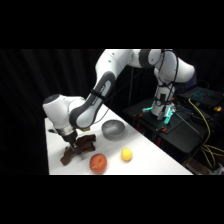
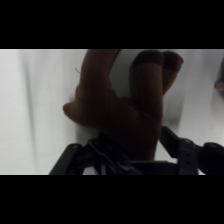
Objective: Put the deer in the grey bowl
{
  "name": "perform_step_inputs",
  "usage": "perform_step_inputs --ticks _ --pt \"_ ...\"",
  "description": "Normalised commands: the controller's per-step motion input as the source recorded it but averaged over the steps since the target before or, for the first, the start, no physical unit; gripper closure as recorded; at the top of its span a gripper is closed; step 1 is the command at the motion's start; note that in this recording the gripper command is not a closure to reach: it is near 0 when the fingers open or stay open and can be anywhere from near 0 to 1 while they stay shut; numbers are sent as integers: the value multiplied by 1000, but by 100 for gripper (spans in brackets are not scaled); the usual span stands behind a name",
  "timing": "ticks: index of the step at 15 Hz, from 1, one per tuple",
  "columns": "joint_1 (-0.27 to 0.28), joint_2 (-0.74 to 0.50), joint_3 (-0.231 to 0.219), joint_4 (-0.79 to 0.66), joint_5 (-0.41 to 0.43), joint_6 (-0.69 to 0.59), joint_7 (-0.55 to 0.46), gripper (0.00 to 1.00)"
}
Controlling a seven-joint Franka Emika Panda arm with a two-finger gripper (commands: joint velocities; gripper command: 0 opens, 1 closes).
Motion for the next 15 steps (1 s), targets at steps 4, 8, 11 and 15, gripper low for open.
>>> perform_step_inputs --ticks 4,8,11,15 --pt "-55 1 52 104 51 -117 -61 100" --pt "-67 -398 7 -163 13 -198 -80 30" --pt "-68 -739 8 -406 6 -309 -129 31" --pt "-42 -787 -23 -533 -14 -303 -131 31"
